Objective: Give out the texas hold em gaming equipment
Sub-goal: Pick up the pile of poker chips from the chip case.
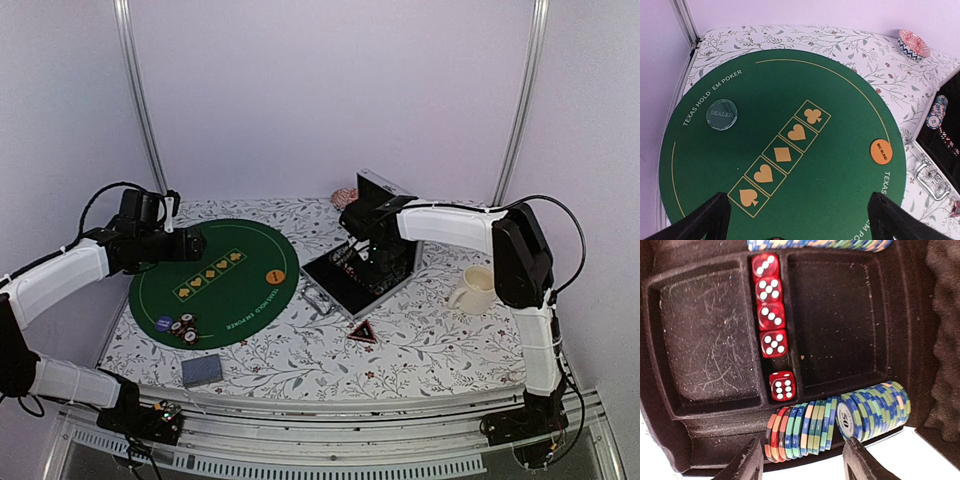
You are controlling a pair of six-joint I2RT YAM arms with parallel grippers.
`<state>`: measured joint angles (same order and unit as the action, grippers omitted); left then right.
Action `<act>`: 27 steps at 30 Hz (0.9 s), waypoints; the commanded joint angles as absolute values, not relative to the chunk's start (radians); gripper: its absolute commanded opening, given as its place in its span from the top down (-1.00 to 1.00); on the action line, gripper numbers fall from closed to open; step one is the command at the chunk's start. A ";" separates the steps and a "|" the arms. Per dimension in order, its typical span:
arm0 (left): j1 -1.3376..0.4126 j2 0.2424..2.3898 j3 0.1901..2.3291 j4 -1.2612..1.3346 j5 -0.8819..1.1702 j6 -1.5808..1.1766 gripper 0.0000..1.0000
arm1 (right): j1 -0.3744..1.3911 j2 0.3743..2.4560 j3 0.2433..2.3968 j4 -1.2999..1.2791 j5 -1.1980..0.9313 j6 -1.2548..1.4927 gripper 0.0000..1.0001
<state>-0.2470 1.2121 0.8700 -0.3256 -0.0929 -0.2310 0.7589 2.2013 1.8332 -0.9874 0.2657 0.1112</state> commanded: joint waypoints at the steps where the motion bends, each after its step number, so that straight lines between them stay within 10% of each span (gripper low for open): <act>1: -0.249 1.223 0.859 -0.304 -0.080 -0.216 -0.96 | 0.749 2.233 1.801 -0.968 0.240 0.104 -0.10; 19: -0.249 1.222 0.858 -0.304 -0.075 -0.215 -0.96 | 0.718 2.254 1.779 -0.898 0.219 0.062 0.07; 27: -0.249 1.223 0.858 -0.303 -0.078 -0.213 -0.96 | 0.717 2.257 1.786 -0.907 0.197 0.059 0.58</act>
<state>-0.2470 1.2133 0.8696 -0.3256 -0.0860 -0.2279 0.7231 2.2341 1.7748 -0.9188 0.2256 0.0624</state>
